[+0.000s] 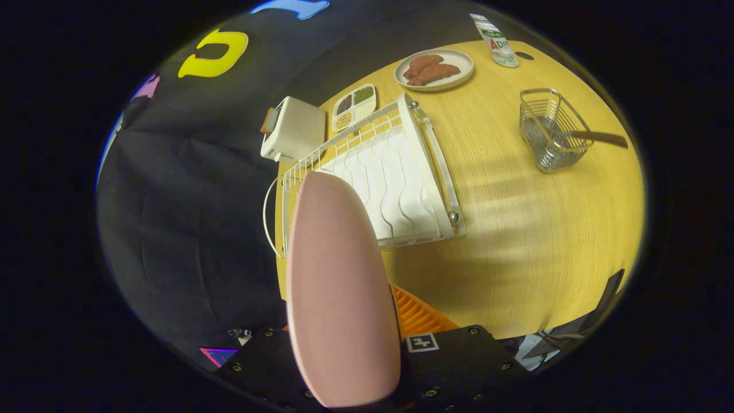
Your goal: Take the plate from the dish rack, then take the spoon from the basket and place it into the plate.
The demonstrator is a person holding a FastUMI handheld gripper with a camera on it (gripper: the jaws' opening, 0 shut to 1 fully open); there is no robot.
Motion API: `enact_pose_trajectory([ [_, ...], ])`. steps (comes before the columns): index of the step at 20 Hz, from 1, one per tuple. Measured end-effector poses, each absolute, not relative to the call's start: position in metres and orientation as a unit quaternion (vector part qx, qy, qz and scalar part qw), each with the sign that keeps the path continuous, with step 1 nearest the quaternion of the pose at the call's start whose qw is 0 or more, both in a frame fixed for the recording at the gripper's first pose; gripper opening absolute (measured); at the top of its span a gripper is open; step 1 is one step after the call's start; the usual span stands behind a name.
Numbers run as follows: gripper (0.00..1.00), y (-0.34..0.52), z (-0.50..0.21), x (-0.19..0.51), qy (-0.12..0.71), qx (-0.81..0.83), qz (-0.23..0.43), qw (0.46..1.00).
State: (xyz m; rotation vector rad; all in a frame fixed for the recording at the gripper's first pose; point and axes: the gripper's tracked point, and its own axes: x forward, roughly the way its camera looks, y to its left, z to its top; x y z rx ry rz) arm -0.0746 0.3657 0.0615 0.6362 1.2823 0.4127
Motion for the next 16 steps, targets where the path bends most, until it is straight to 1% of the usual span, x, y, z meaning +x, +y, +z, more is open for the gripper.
enact_pose_trajectory([
  [3,0.45,0.369,0.036,-0.108,0.590,0.306,0.187,0.723],
  [7,0.45,0.368,-0.012,-0.137,0.615,0.296,0.162,0.713],
  [12,0.45,0.390,-0.053,-0.146,0.627,0.324,0.151,0.692],
  [15,0.45,0.398,-0.068,-0.143,0.629,0.306,0.148,0.699],
  [16,0.45,0.400,-0.068,-0.141,0.627,0.304,0.157,0.700],
])
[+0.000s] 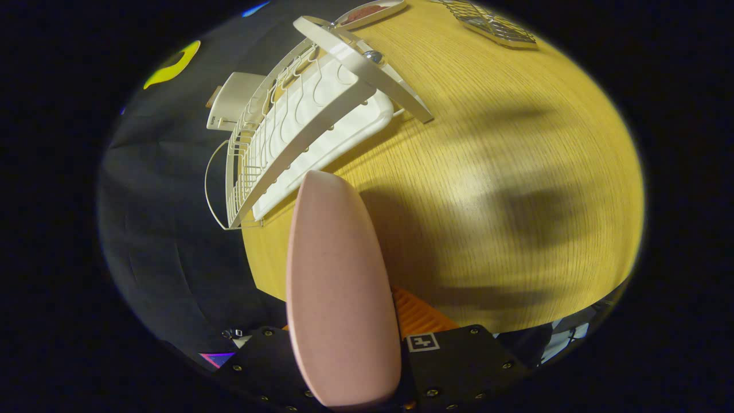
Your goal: Take the plate from the dish rack, then take the spoon from the basket and place it into the plate.
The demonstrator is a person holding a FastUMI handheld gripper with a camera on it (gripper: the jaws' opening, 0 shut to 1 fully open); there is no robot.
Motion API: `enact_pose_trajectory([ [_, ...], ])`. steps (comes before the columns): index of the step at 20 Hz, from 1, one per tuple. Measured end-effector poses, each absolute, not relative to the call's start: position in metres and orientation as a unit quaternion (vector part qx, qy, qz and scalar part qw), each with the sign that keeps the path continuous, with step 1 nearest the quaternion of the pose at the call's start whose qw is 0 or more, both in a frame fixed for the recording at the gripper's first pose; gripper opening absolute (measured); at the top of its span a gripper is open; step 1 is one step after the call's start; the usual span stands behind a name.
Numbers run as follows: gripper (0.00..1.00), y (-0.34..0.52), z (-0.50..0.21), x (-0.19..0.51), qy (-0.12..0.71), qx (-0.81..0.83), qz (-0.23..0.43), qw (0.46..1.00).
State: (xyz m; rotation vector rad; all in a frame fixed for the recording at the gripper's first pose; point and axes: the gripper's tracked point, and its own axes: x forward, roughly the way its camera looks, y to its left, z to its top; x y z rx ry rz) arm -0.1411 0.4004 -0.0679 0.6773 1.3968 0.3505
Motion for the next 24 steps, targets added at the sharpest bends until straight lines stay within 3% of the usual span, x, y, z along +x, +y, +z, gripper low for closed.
enact_pose_trajectory([
  [5,0.45,0.395,-0.077,-0.133,0.622,0.264,0.155,0.721],
  [7,0.62,0.384,-0.079,-0.133,0.625,0.259,0.146,0.722],
  [14,0.62,0.345,-0.069,-0.124,0.602,0.278,0.131,0.737],
  [24,0.62,0.271,-0.009,-0.071,0.476,0.304,0.071,0.822],
])
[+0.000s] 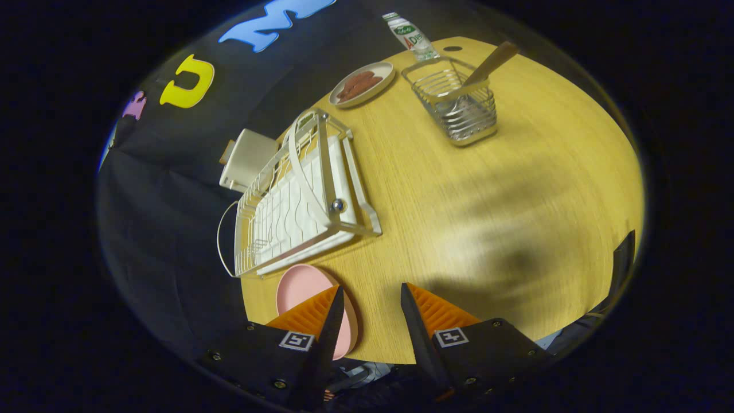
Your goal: Take the plate from the dish rack, then take the spoon from the basket and place it into the plate.
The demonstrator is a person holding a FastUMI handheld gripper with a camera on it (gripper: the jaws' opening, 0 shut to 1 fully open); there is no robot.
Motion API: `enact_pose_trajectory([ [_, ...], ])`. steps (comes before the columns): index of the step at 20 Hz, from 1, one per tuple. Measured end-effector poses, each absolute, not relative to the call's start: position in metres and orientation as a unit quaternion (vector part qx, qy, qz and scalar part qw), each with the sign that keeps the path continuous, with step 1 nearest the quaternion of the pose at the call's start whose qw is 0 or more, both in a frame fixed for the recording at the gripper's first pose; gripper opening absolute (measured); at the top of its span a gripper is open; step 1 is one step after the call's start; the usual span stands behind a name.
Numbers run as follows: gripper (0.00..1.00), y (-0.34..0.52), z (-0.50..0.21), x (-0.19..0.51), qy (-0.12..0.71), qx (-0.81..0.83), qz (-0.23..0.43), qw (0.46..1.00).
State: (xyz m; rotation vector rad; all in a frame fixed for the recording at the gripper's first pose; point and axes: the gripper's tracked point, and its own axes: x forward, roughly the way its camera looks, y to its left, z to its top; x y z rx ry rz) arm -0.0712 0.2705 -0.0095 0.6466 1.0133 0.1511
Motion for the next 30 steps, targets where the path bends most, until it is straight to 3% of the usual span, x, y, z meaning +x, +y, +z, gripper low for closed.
enact_pose_trajectory([
  [9,0.62,0.158,0.030,0.007,0.304,0.322,-0.095,0.892],
  [15,0.62,0.108,0.031,0.047,0.216,0.349,-0.179,0.894],
  [17,0.54,0.097,0.030,0.058,0.195,0.368,-0.193,0.888],
  [20,0.54,0.091,0.024,0.072,0.170,0.390,-0.208,0.881],
  [21,0.38,0.091,0.022,0.076,0.162,0.396,-0.210,0.879],
  [23,0.33,0.090,0.020,0.084,0.153,0.408,-0.210,0.875],
  [25,0.21,0.094,0.017,0.091,0.157,0.402,-0.208,0.878],
  [26,0.21,0.093,0.014,0.096,0.149,0.400,-0.210,0.880],
  [27,0.08,0.091,0.028,0.084,0.153,0.398,-0.212,0.879],
  [30,0.08,0.093,0.031,0.095,0.157,0.378,-0.204,0.889],
])
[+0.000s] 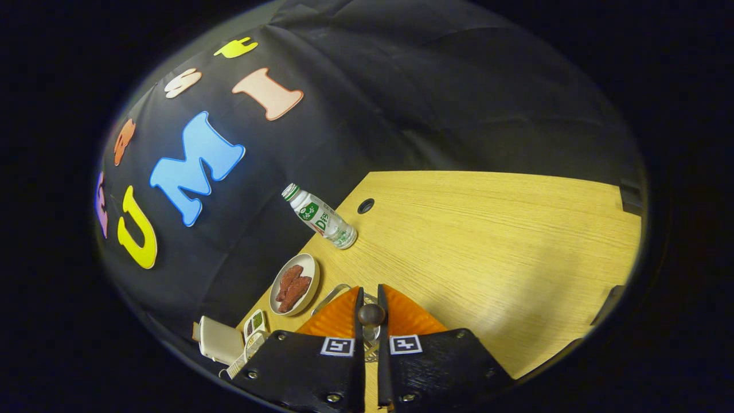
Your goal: Take the plate from the dish rack, then take the spoon from the basket and place it into the plate.
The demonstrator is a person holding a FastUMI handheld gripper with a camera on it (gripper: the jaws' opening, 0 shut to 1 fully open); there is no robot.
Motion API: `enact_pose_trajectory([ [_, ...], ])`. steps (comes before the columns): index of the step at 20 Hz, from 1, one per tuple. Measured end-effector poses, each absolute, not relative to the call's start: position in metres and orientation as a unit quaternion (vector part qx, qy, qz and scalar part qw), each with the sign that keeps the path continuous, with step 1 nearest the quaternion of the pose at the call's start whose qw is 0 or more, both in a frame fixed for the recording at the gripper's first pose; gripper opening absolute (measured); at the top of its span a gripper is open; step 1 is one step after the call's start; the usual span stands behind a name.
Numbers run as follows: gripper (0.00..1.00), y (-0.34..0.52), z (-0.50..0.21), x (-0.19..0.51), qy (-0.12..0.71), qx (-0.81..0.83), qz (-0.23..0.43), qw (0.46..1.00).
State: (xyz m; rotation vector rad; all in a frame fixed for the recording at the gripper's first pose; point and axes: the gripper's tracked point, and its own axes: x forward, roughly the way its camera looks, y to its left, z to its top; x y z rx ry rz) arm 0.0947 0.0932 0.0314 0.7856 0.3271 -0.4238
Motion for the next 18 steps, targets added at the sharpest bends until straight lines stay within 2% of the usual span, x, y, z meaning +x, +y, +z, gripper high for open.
enact_pose_trajectory([
  [12,0.08,0.084,0.145,0.075,0.129,0.293,-0.143,0.937],
  [18,0.08,0.158,0.190,0.052,0.152,0.227,-0.063,0.960],
])
